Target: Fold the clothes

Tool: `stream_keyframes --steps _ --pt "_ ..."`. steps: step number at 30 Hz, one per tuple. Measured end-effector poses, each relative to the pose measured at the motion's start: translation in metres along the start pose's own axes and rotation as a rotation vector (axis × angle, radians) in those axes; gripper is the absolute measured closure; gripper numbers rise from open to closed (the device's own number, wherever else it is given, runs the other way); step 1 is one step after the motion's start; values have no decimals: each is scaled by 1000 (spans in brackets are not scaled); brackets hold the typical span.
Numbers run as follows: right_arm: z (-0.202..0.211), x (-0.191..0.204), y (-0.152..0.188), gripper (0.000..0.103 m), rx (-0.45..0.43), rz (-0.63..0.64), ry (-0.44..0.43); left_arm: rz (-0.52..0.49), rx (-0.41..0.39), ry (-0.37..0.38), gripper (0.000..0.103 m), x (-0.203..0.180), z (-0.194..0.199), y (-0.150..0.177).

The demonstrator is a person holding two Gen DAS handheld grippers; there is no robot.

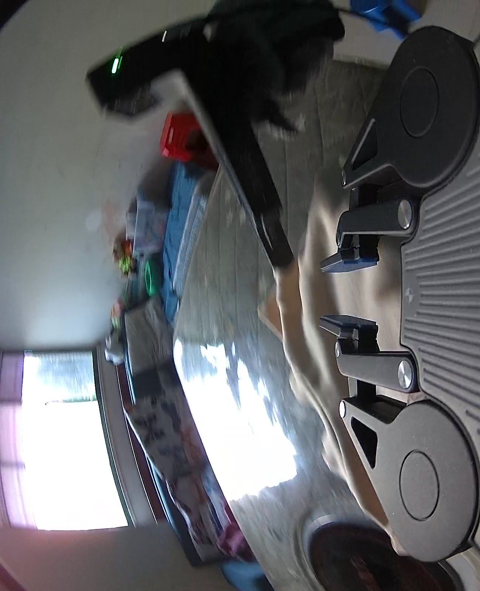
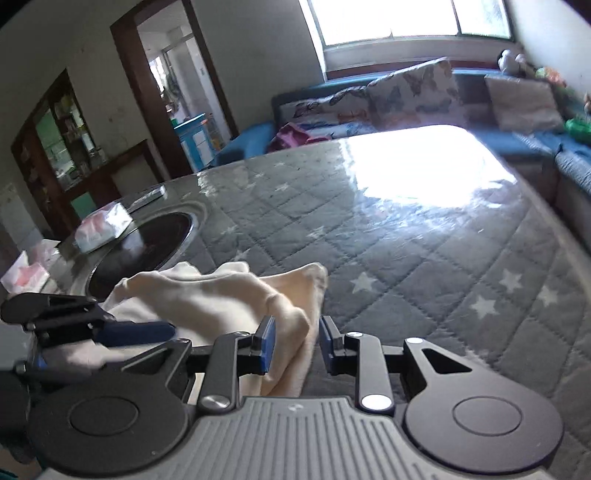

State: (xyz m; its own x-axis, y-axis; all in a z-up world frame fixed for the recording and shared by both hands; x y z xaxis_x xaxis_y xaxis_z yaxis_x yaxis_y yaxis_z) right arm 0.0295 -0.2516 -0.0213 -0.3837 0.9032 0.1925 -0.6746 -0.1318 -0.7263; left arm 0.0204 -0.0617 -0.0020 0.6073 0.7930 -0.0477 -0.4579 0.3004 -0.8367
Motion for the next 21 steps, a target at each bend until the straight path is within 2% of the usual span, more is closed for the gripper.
stream_keyframes --steps 1,3,5,14,17,21 --pt "-4 0 1 77 15 -1 -8 -13 2 18 75 -5 -3 -1" --pt "-9 1 1 91 22 13 -4 -33 5 45 75 -11 -9 -3" --pt "-9 4 -1 97 11 41 7 -42 11 75 75 -14 -13 -4" --pt "0 30 -31 99 -108 159 14 -20 47 150 76 -12 -21 5" --pt "-11 30 -36 99 -105 157 12 -9 56 156 76 -8 -25 8" --pt "-36 18 -30 99 -60 151 55 10 53 157 76 -7 -26 8"
Point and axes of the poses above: each gripper's, at about its wrist camera, not at the fingertips, and z roughly against the way its jaws point, x to its left, y to its underside, the point moved 6 cm from there along -z, roughly the way its jaws point, and after that the axes turned 9 degrees about y, right-handed, at the moved point
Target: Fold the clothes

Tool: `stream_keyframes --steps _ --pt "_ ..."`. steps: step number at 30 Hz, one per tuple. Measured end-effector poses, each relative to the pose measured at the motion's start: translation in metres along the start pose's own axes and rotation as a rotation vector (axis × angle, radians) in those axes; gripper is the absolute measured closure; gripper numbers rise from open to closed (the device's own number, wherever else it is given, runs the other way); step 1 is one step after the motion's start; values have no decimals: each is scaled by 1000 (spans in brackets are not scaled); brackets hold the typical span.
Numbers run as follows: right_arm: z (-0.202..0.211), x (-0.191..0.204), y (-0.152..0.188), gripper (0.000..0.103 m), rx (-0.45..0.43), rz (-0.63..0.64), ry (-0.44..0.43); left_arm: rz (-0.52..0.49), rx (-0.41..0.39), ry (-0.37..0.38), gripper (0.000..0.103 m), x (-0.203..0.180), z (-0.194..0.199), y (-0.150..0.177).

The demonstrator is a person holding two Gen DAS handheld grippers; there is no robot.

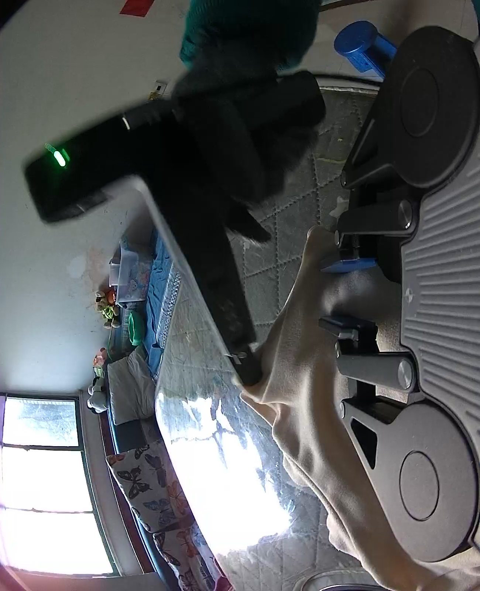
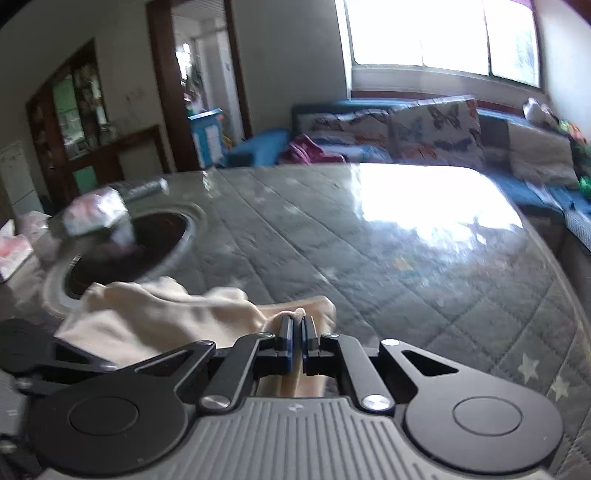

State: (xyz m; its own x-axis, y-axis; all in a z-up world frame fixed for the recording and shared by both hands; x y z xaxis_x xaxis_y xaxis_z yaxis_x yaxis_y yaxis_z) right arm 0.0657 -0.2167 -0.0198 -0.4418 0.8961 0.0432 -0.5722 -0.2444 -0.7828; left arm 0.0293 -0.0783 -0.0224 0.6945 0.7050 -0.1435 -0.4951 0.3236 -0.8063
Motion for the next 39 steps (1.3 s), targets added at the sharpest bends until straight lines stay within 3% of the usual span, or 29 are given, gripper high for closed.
stream_keyframes --steps 6,14,18,22,26,29,33,39 --pt "-9 -14 6 98 52 -71 -34 6 -9 -7 72 1 2 1" --pt "41 -11 1 96 -45 7 6 17 -35 -23 72 -1 7 -1" --pt "60 2 8 96 -59 32 -53 36 -47 -27 72 1 17 1" --pt "59 14 27 96 -23 47 -89 49 -51 -28 72 3 28 7" --pt "45 13 44 97 27 42 -61 67 -43 -29 72 5 37 16" --pt "44 11 48 97 29 19 -51 93 -65 -46 72 7 47 18" --pt "48 20 54 97 18 121 -3 155 -130 -80 72 14 69 17" --pt "54 25 49 96 10 128 7 258 -131 -181 72 38 99 40"
Point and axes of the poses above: each gripper's, at about its wrist camera, not at the fingertips, and z roughly against the way its jaws point, x to its left, y to its underside, the point moved 6 cm from there along -z, roughly the way its jaws point, and after that the axes turned 9 degrees about y, right-handed, at the moved point
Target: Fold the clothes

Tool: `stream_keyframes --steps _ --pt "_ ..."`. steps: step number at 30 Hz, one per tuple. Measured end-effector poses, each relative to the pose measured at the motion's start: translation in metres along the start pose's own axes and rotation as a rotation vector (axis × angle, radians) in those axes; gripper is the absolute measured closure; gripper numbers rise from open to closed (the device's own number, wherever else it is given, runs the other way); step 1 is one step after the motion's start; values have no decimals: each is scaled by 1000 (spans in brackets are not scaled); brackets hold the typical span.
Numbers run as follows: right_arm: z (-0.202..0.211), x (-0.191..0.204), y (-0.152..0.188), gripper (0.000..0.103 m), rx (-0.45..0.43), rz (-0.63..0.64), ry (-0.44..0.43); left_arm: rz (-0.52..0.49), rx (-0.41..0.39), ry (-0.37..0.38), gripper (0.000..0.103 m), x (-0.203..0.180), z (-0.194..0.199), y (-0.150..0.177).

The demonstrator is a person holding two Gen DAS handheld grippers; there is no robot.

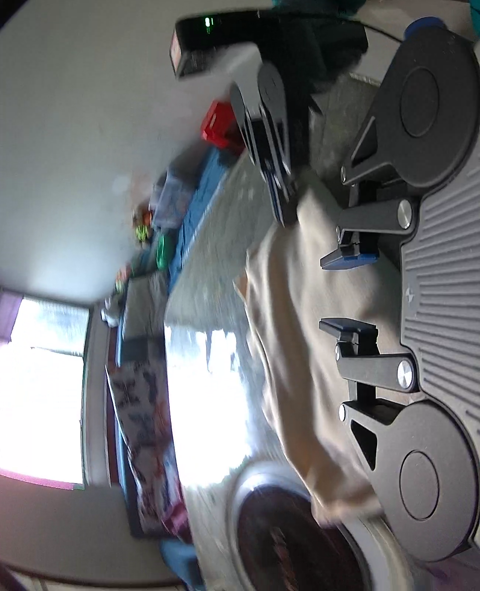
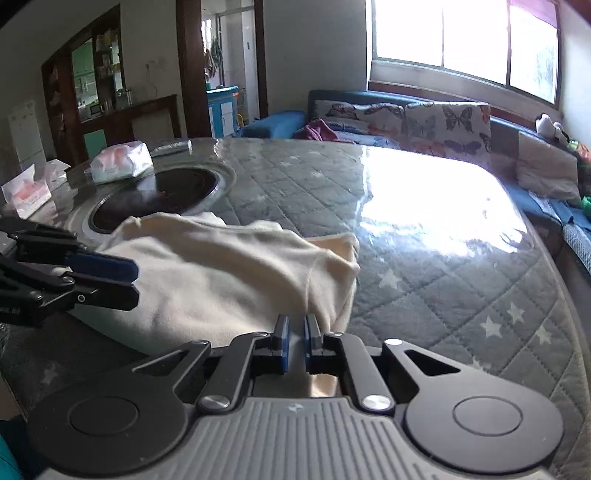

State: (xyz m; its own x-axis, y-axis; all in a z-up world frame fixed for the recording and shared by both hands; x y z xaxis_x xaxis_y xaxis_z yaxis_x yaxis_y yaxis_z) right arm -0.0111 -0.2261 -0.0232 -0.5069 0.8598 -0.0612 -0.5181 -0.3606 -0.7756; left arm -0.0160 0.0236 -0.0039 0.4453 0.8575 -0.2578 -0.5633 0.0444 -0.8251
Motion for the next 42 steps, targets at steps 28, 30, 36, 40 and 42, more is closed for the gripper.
stream_keyframes --steps 28,30,36,40,42 --pt "-7 44 -43 94 39 83 -135 124 11 -88 71 65 39 0" --pt "-22 50 -53 94 42 84 -145 130 20 -105 71 71 34 1" --pt "-66 60 -62 94 82 85 -134 142 48 -147 71 85 31 11" --pt "-72 61 -63 94 79 95 -115 150 40 -158 71 86 35 9" --pt "-66 65 -70 93 57 102 -123 140 27 -164 71 84 37 5"
Point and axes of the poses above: each gripper's, at about its wrist camera, not at the fingertips, and z roughly against the way its jaws point, x to its left, y to its underside, the point moved 6 cm from there along -z, roughly the way its jaws point, and after that the axes turned 9 degrees about y, right-handed, at the moved point
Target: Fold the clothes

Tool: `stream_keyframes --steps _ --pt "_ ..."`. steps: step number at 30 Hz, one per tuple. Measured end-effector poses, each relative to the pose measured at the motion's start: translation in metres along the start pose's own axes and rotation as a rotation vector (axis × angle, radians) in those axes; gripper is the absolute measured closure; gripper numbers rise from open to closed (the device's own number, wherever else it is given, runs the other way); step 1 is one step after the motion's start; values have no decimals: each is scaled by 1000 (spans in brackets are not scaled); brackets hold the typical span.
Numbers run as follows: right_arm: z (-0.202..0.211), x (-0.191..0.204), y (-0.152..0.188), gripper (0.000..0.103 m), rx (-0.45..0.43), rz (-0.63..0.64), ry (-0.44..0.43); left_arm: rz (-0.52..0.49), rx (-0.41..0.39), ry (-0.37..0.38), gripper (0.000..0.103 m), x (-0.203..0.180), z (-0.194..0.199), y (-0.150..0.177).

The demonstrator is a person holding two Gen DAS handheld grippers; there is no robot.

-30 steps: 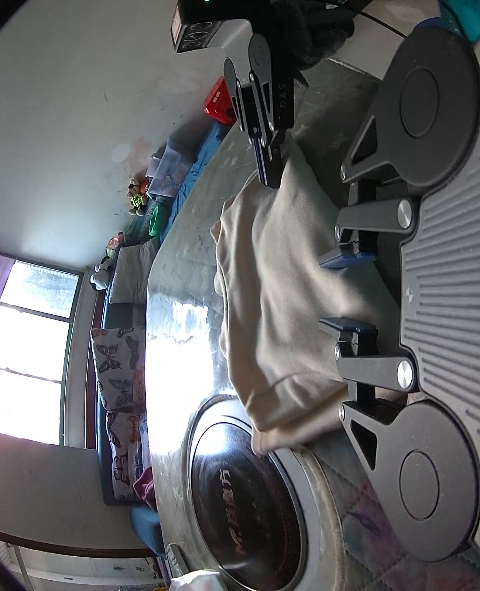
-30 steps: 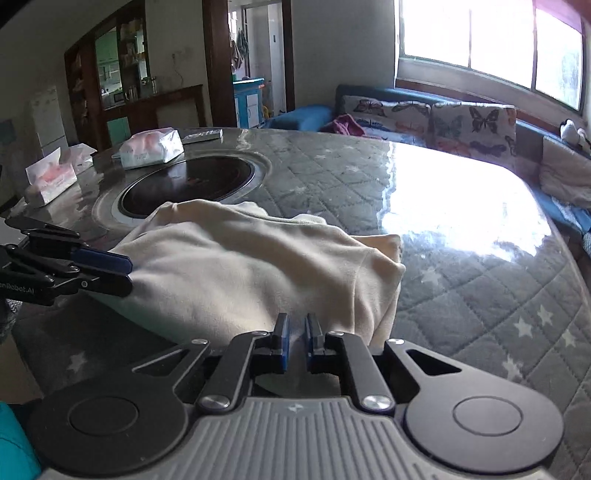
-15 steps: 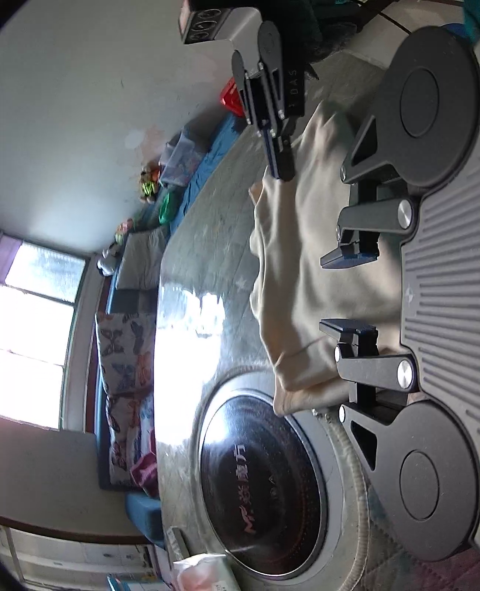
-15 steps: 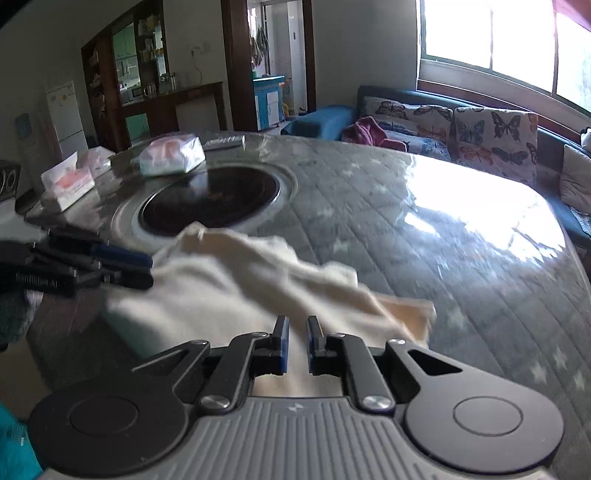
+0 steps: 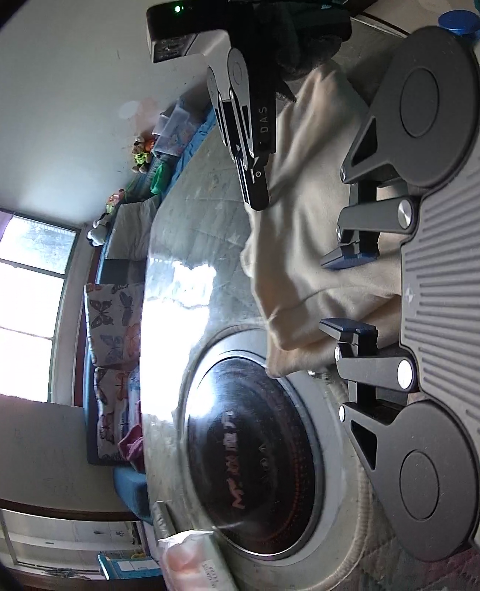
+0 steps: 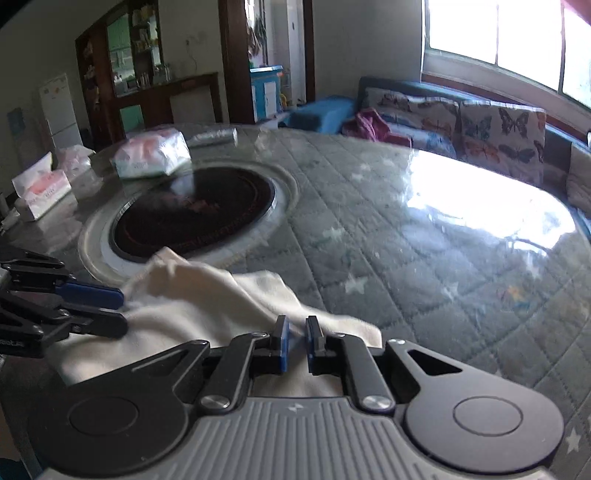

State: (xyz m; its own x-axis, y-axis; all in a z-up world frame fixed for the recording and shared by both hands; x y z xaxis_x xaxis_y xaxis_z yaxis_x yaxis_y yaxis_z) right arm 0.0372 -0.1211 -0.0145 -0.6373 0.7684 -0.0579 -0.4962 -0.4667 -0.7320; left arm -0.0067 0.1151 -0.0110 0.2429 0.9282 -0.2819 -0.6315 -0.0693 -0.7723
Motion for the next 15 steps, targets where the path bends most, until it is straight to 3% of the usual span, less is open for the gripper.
stream_keyframes --steps 7,15 --pt "-9 30 -16 93 -13 48 -62 -7 4 -48 72 3 -14 -11" --pt "-28 37 -18 92 -2 54 -51 5 28 -84 71 7 -21 -14"
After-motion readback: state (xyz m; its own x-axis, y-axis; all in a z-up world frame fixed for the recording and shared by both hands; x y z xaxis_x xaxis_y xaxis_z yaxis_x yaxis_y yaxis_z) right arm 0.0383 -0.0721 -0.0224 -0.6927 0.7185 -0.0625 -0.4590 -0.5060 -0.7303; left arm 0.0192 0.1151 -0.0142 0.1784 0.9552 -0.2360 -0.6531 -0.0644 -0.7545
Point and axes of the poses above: each gripper's, at about its wrist camera, not at the fingertips, and z roughly against the way its jaws point, x to its left, y to its underside, the point moved 6 cm from there along -z, roughly the way its jaws point, and after that the axes turned 9 degrees about y, right-handed, at the moved point
